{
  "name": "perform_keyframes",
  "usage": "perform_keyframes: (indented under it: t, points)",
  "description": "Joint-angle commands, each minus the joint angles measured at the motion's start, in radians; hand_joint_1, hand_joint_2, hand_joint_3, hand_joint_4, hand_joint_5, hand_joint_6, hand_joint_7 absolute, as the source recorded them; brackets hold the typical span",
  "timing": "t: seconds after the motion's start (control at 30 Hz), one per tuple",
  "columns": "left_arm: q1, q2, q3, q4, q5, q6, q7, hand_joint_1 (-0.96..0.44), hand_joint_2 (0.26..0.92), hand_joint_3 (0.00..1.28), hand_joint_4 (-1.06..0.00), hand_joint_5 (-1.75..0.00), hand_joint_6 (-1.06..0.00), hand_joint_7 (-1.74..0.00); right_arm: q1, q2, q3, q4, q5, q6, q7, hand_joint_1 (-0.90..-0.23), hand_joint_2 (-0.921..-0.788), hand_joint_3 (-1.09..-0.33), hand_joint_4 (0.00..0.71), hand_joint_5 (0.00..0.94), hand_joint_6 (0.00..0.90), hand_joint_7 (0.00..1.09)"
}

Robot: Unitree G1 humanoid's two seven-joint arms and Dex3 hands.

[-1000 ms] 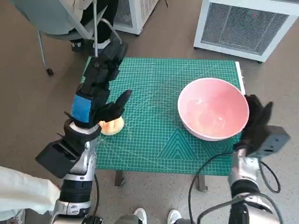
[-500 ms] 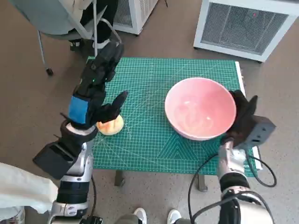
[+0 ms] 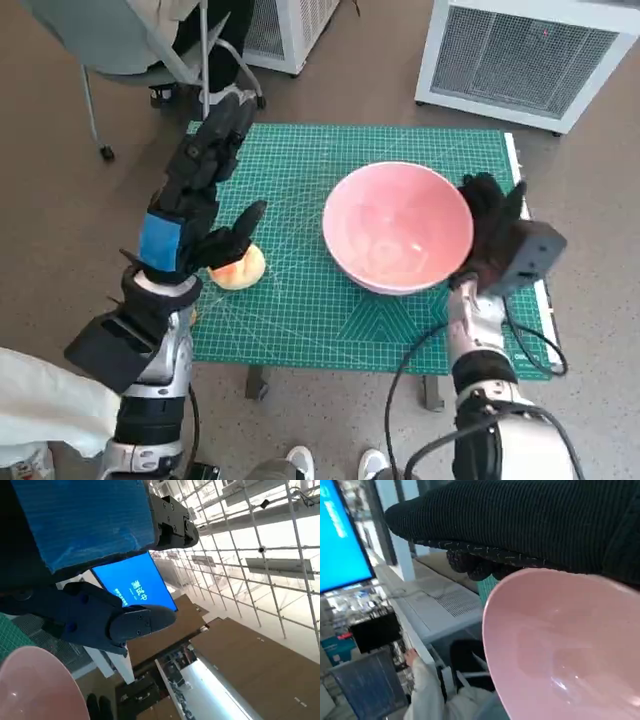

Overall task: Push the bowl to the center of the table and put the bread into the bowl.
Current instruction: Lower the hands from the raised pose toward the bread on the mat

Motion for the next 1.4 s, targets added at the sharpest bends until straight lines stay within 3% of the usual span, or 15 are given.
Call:
perform_keyframes:
  t: [0.03,0.27,0.5,0.77,0.97,1.1,1.23,1.4]
  points:
    - [0.015,0.009,0.007,-0.021,0.004,0.002,0.007,-0.4,0.921,0.44,-0.25,0.0,-0.28,-0.13,-0.008,0.018,0.009,0.02,-0.011,0.042,-0.02,-0.462,-0.921,-0.89,0.283,0.014,0.029,0.71]
    - [0.028,0.009,0.015,-0.026,-0.004,-0.003,0.006,-0.41,0.921,0.44,-0.25,0.0,-0.29,-0.11,-0.029,0.033,0.01,0.023,-0.007,0.074,-0.009,-0.458,-0.921,-0.886,0.287,0.016,0.026,0.72]
    - [0.042,0.009,0.023,-0.029,-0.009,-0.007,0.006,-0.41,0.921,0.43,-0.25,0.0,-0.3,-0.1,-0.037,0.023,0.022,0.025,-0.019,0.105,-0.01,-0.437,-0.921,-0.866,0.278,0.01,0.026,0.72]
    - [0.075,0.036,0.051,-0.056,-0.025,-0.008,-0.009,-0.42,0.921,0.43,-0.25,0.0,-0.31,-0.08,-0.052,-0.002,0.039,0.008,-0.032,0.058,-0.016,-0.426,-0.921,-0.863,0.271,0.006,0.026,0.72]
    - [0.095,0.13,0.115,-0.071,-0.036,-0.011,-0.044,-0.44,0.921,0.42,-0.24,0.0,-0.31,-0.06,-0.066,-0.021,0.088,-0.025,-0.084,-0.069,-0.031,-0.449,-0.921,-0.864,0.276,0.008,0.029,0.72]
    - [0.102,0.259,0.174,-0.052,0.016,-0.026,-0.075,-0.46,0.921,0.43,-0.24,0.0,-0.31,-0.05,-0.063,-0.04,0.135,-0.07,-0.12,-0.198,0.005,-0.489,-0.921,-0.859,0.296,0.018,0.03,0.72]
    - [0.124,0.396,0.217,-0.031,0.08,-0.045,-0.115,-0.49,0.921,0.44,-0.21,0.0,-0.3,-0.03,-0.043,-0.059,0.171,-0.143,-0.118,-0.327,0.119,-0.532,-0.921,-0.851,0.321,0.029,0.028,0.72]
    - [0.182,0.566,0.239,-0.038,0.115,-0.032,-0.213,-0.49,0.921,0.4,-0.18,0.0,-0.28,-0.01,0.009,-0.072,0.211,-0.296,-0.062,-0.455,0.303,-0.562,-0.921,-0.832,0.337,0.032,0.014,0.76]
